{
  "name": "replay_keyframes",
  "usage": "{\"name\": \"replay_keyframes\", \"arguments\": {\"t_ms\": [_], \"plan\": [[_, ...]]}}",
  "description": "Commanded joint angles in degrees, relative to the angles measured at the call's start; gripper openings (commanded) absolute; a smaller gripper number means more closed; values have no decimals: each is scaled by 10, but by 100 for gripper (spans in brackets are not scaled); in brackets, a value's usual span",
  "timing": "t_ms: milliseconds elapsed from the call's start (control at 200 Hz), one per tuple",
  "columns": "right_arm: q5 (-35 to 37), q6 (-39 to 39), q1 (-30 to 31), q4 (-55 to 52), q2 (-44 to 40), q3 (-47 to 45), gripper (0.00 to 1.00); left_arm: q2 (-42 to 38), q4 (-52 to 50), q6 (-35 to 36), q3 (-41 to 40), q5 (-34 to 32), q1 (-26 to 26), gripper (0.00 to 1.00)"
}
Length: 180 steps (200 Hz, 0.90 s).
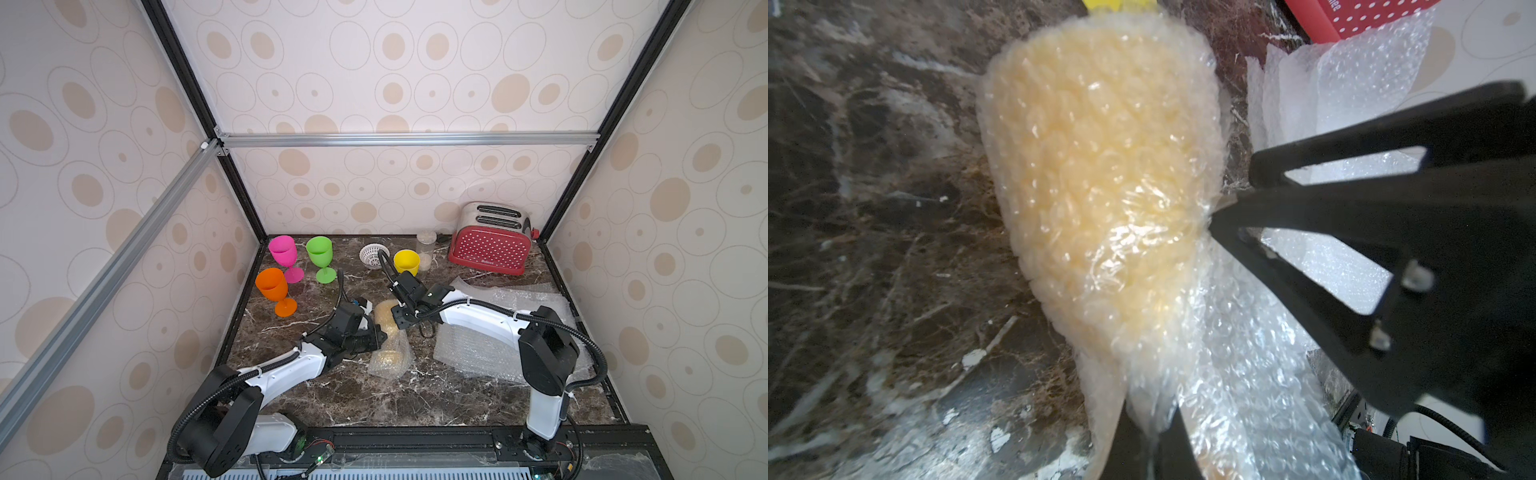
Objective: Unpack wine glasses from bubble wrap
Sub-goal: Unwrap the bubble wrap at the center of the board.
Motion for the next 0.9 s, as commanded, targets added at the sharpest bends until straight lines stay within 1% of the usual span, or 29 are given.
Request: {"name": "replay_keyframes", "arguments": {"t_ms": [0, 280, 420, 600, 650, 705, 805, 895], "plan": [[21, 21, -22, 3, -17, -25, 42, -16, -24, 10, -8, 0, -2, 2], [14, 33, -43, -2, -50, -55, 42, -18, -25, 9, -11, -3, -2, 2], [-6, 37, -53, -2, -98, -86, 42, -22, -32, 9, -13, -11, -2, 3], [-89, 50, -81, 3, -179, -143, 44, -24, -30, 7, -16, -13, -2, 4], [-110, 55, -81, 3, -200, -156, 48, -25, -30, 6, -14, -14, -2, 4], [-151, 63, -81, 12, -218, -173, 50, -24, -28, 6, -13, -14, -2, 4], [-209, 93, -64, 51, -233, -214, 51, -20, -23, 4, -12, -12, -2, 4], [-203, 109, -34, 67, -219, -231, 51, -18, -19, 2, -12, -10, -2, 4]]}}
